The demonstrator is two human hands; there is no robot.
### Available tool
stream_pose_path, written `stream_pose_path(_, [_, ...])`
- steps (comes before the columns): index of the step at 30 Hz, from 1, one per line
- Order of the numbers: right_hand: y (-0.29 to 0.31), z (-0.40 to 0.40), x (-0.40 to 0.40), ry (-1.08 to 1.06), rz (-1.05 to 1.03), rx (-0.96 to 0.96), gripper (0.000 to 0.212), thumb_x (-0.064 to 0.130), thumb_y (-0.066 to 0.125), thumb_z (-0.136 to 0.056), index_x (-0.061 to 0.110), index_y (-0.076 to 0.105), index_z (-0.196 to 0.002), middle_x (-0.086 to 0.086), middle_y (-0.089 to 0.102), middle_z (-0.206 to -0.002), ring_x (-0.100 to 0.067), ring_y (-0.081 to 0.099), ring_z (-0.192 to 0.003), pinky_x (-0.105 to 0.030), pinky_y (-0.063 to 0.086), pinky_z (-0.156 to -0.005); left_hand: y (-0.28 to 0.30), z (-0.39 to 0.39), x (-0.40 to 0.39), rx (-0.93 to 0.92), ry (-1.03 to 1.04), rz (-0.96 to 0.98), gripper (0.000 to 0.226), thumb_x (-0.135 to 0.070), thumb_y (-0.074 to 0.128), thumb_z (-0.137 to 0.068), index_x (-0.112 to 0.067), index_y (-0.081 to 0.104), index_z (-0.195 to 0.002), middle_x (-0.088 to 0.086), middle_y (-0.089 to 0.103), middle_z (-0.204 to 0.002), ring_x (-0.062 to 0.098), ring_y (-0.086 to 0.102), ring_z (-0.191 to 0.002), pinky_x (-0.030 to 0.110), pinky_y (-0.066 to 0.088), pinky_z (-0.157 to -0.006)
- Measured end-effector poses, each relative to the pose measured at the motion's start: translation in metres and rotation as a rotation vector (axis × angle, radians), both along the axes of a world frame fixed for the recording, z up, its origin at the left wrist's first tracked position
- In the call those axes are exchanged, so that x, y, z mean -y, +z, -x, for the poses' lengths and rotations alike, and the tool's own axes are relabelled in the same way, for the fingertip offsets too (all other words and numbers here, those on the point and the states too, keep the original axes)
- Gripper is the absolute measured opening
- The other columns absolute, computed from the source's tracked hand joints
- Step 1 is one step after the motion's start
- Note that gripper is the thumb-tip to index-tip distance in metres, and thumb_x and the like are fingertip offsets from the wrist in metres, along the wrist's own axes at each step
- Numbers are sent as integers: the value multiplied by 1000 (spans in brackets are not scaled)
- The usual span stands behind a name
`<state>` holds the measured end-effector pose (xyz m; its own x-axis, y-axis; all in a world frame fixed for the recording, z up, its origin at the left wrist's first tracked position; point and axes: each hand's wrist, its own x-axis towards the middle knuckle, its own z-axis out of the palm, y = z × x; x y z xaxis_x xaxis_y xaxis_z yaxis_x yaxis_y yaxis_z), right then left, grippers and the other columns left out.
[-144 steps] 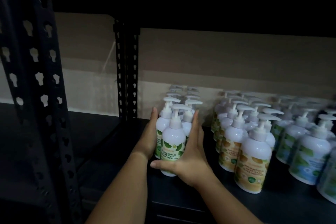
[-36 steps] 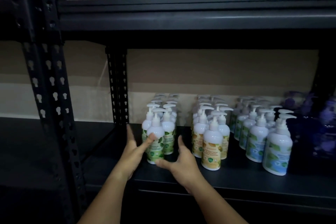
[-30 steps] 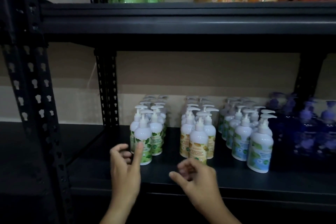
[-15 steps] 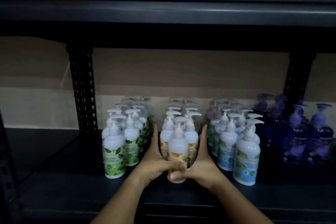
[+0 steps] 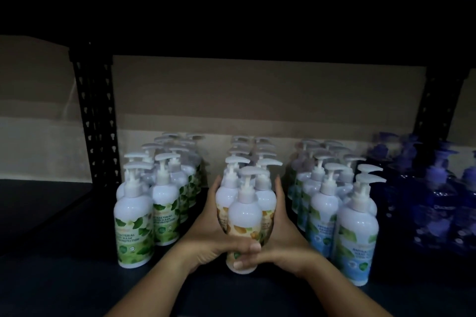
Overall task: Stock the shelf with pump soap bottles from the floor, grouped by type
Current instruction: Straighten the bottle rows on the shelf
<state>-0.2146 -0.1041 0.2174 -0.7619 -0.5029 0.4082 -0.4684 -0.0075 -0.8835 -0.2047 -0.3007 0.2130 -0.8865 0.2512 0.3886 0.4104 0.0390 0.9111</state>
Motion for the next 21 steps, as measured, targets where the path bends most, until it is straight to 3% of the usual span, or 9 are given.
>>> stream_pose_path(4, [0, -4, -3, -9, 29, 15, 168, -11, 95, -56, 49, -29, -151, 21, 17, -166, 12, 38, -141, -26, 50, -104, 3, -4, -3, 22, -20, 9, 142, -9, 99, -56, -42, 9, -161, -20, 54, -150, 5, 52, -140, 31, 53, -104])
stream_pose_path(7, [-3, -6, -6, -12, 54, 37, 168, -12, 94, -56, 48, -31, -150, 26, 11, -163, 23, 38, -132, -18, 50, -98, 4, -9, -4, 49, -23, 11, 160, -25, 101, -47, -46, -11, -161, -32, 38, -154, -15, 43, -137, 20, 47, -106])
stream_pose_path(10, [-3, -6, -6, 9, 47, 27, 169, -13, 95, -54, 51, -29, -150, 26, 11, -164, 16, 37, -138, -24, 51, -102, 3, -7, -5, 56, 0, -9, 170, -31, 101, -44, -47, -26, -156, -29, 20, -161, -27, 34, -132, 11, 44, -102])
stream_pose_path(12, [-3, -2, -5, 28, 34, 18, 169, -15, 94, -53, 51, -26, -152, 27, 19, -163, 12, 38, -140, -25, 50, -103, 3, -7, -7, 33, -15, -7, 168, -26, 103, -46, -46, -21, -158, -24, 30, -162, -16, 40, -138, 21, 49, -105])
stream_pose_path(15, [-4, 4, -7, 50, 24, 33, 164, -14, 94, -56, 54, -22, -150, 33, 28, -155, 12, 41, -138, -27, 48, -108, 1, -3, -11, -20, -40, -9, 140, -10, 98, -52, -50, 11, -153, -27, 56, -145, 0, 55, -135, 31, 56, -99])
stream_pose_path(18, [-7, 7, -8, 23, 6, 65, 162, -11, 95, -56, 55, -18, -151, 36, 28, -153, 14, 40, -137, -27, 47, -109, 3, -5, -14, -24, -40, -24, 132, -7, 97, -52, -46, 20, -152, -17, 58, -146, 9, 57, -136, 35, 57, -98])
stream_pose_path(21, [-7, 3, -8, -9, 28, 103, 160, -5, 97, -55, 57, -17, -149, 32, 30, -153, 14, 44, -134, -24, 50, -103, 4, -10, -12, 24, -16, -27, 136, -21, 96, -46, -52, 12, -148, -36, 53, -137, -20, 53, -123, 14, 53, -90])
